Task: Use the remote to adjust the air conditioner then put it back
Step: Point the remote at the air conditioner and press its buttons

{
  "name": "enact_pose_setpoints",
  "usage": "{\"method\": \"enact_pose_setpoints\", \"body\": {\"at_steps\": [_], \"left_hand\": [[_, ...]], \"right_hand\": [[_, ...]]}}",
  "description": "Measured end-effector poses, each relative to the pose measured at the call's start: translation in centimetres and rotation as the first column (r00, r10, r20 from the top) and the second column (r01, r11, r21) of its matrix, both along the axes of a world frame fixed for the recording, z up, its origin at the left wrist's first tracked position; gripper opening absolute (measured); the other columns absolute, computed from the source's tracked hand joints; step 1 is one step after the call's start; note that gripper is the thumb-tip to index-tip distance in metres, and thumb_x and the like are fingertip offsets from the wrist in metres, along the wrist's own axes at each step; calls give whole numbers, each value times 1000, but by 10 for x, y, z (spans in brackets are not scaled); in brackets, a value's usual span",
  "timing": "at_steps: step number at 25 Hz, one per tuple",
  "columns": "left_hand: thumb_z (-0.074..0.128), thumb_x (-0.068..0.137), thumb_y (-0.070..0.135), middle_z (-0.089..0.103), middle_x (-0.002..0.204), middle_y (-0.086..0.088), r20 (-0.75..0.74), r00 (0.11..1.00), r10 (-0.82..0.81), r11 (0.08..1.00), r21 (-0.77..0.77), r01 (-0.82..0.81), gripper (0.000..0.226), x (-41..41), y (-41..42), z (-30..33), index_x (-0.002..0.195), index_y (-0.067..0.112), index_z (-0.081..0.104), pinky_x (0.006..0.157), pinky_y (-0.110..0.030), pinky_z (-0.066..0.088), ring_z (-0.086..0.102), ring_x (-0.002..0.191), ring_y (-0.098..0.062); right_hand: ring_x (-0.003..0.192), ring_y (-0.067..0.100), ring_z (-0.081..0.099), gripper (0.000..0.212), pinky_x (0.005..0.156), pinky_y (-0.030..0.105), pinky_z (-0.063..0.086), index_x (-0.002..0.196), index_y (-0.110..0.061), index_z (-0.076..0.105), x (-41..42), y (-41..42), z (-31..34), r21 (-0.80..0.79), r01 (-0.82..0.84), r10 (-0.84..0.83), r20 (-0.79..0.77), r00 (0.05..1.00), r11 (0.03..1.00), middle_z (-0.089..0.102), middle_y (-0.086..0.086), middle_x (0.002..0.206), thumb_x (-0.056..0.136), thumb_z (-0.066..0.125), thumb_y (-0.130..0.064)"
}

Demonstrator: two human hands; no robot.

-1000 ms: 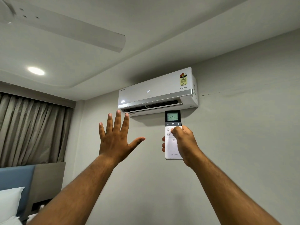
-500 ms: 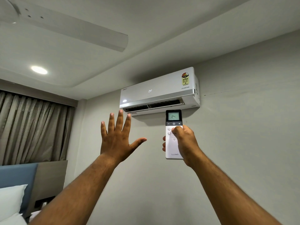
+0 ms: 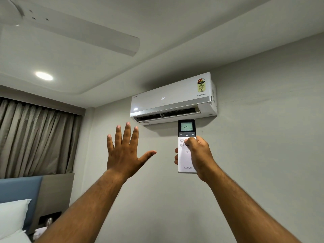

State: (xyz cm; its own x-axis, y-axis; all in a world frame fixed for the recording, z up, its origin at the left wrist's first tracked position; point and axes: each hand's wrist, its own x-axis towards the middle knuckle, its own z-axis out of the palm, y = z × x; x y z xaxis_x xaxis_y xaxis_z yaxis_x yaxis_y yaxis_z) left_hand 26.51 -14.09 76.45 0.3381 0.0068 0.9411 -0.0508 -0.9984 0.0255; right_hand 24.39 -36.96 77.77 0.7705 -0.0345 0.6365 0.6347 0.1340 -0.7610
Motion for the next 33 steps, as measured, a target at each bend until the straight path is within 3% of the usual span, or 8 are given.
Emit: {"method": "enact_pose_setpoints", "body": {"at_steps": [6,25,33], "left_hand": [[6,68,90,-8,158,-5,22,1000,-22,1000,18,22,107,1,-2,5,150,21,2,116,-57,-2,-10,146,-30],[2,66,90,-13,156,-4,-3,1000,-9,999,37,9,107,-6,-3,5,149,21,-3,117,-55,-2,-13,146,-30],[2,67,89,-5,160,-8,0,1000,-2,999,41,2,107,-8,1,6,149,21,-3,117,-56,0,-10,146,-31]], "right_hand": [[60,30,67,15,53,36,58,104,-10,52,0,-1,2,7,-2,2,-1,1000,1000,69,24,87,94,46,-19],[59,29,68,14,52,35,58,103,-11,52,-2,0,-2,0,11,-11,-15,1000,1000,69,25,89,95,47,-20],[55,26,68,11,50,34,57,100,-11,52,-3,3,-1,9,0,0,-22,1000,1000,70,20,81,94,47,-19]]}}
